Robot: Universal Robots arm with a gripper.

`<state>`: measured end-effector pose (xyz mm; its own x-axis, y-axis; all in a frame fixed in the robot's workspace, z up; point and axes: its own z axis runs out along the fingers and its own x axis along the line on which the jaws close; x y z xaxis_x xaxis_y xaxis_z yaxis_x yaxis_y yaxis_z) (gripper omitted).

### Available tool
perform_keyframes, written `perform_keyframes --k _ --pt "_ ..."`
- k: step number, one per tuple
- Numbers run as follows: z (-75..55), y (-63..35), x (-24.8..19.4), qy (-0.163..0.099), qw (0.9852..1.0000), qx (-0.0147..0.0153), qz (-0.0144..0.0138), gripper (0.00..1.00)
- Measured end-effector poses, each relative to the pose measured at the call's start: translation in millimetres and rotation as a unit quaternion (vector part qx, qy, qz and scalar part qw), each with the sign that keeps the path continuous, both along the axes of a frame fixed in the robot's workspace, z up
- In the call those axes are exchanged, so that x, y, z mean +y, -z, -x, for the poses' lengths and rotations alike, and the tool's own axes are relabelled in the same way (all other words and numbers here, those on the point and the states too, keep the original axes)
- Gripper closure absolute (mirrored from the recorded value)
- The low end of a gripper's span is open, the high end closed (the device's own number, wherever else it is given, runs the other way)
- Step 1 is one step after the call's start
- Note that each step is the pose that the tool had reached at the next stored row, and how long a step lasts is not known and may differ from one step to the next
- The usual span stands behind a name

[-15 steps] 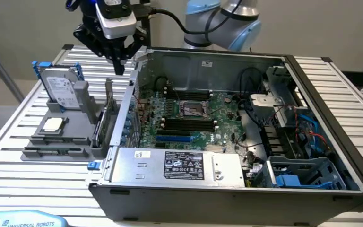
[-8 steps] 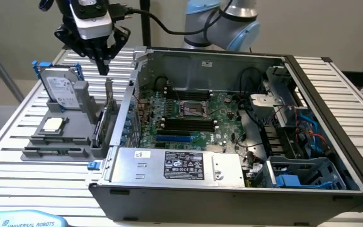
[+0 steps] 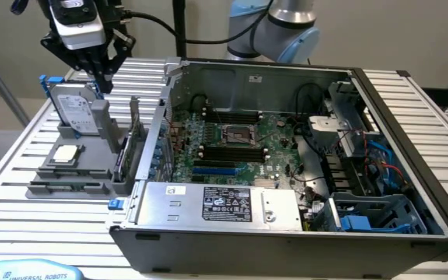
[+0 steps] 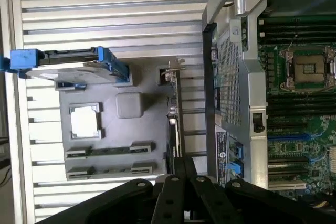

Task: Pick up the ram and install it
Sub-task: 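Reach for the ram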

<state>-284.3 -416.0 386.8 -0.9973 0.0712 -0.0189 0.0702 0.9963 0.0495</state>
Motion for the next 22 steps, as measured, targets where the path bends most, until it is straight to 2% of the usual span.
perform_keyframes --k 19,21,22 --pt "86.4 10.8 -0.3 0.000 1.0000 0.0000 0.0000 0.89" --pt "95.0 11.8 -2.7 0.000 1.0000 0.0000 -0.0001 0.89" --pt "97.4 12.0 -5.8 0.000 1.0000 0.0000 0.0000 0.89"
